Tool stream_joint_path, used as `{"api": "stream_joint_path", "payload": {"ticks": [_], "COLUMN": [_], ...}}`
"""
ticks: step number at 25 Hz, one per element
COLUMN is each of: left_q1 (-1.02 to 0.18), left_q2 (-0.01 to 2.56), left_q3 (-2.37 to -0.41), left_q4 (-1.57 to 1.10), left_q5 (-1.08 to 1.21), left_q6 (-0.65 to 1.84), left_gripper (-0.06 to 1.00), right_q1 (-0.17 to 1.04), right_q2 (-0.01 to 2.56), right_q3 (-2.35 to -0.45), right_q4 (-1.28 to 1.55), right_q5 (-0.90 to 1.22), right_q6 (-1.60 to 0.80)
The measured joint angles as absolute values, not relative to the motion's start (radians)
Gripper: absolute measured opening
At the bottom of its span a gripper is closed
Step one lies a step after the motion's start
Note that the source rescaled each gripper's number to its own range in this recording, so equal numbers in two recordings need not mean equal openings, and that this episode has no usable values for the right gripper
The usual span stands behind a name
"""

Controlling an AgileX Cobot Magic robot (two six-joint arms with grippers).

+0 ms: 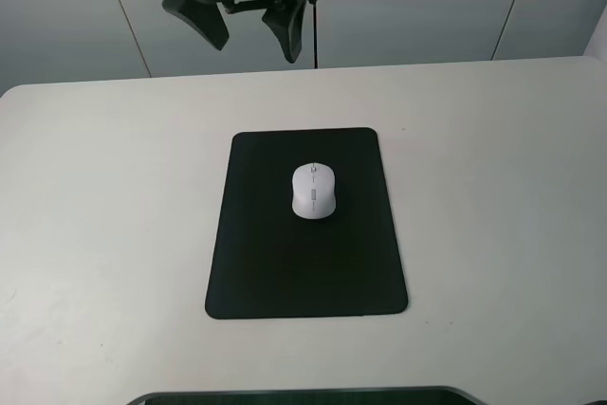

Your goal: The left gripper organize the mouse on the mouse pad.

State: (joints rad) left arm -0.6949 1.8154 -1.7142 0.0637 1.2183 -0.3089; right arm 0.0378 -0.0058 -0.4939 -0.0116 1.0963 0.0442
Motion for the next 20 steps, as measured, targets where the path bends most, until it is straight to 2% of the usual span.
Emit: {"api": "stream_joint_path", "payload": {"ticks": [10, 20], "left_q1": [-0.582, -0.361], "left_q2": [1.409, 0.92], "left_q3": [-1.243, -0.915], "left_q4": [0.051, 0.042], "left_q5": [1.179, 1.159], "left_q6": [-0.329, -0.335], "left_gripper": [0.98, 0.98], "right_q1": [0.038, 0.038], "right_q2": [-0.006, -0.006], "right_q3": [-0.494, -0.494], "right_q4": [-0.012, -0.012], "right_q5": [1.096, 1.096], "right_q6": [0.044, 0.044]}}
